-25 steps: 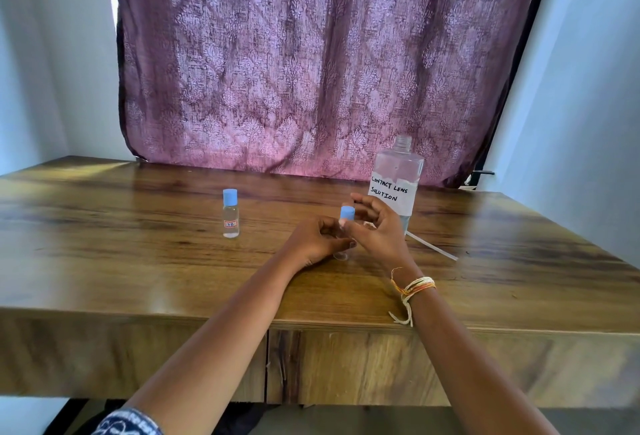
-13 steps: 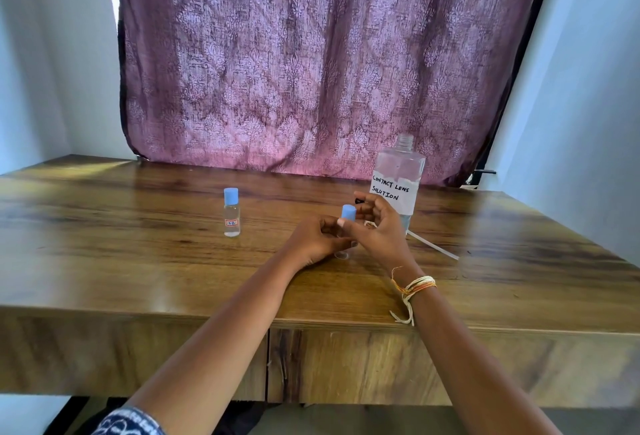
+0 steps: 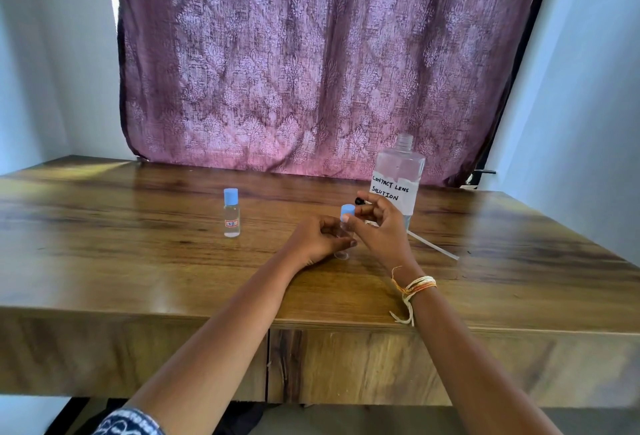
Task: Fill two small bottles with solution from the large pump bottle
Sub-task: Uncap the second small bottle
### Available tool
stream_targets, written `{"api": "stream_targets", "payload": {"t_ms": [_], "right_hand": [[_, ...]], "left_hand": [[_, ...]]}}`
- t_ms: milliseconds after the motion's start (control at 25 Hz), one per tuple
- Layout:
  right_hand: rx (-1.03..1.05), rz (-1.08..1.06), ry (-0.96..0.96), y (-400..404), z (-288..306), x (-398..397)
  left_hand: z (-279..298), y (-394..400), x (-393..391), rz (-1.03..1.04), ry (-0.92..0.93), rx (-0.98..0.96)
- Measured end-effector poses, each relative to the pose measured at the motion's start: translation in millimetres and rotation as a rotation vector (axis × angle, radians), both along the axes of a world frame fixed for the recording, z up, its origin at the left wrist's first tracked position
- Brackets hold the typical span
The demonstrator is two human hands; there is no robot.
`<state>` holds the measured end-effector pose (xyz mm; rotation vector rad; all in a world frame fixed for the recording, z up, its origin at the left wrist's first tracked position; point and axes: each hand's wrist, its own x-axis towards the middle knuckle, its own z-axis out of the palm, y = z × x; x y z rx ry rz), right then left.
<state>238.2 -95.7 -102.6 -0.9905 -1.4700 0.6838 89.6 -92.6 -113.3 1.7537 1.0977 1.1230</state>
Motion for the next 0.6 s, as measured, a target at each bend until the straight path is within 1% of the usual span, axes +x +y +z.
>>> {"api": "stream_targets", "payload": {"t_ms": [200,360,600], "right_hand": [[-0.033,0.067,0.051,-3.1,1.0,1.8],[0.002,0.020,0.002,-0.8,1.3,0.1],[0.004,0.039,0.019,-2.0,0.4,-0.2]], "left_hand": [[0.0,0.2,1.7,0.005,-0.011,-0.017],[0.2,-0.2,0.7,0.013,0.016,0.017],[1.5,-1.8,0.8,0.010,0.025,0.013]]}}
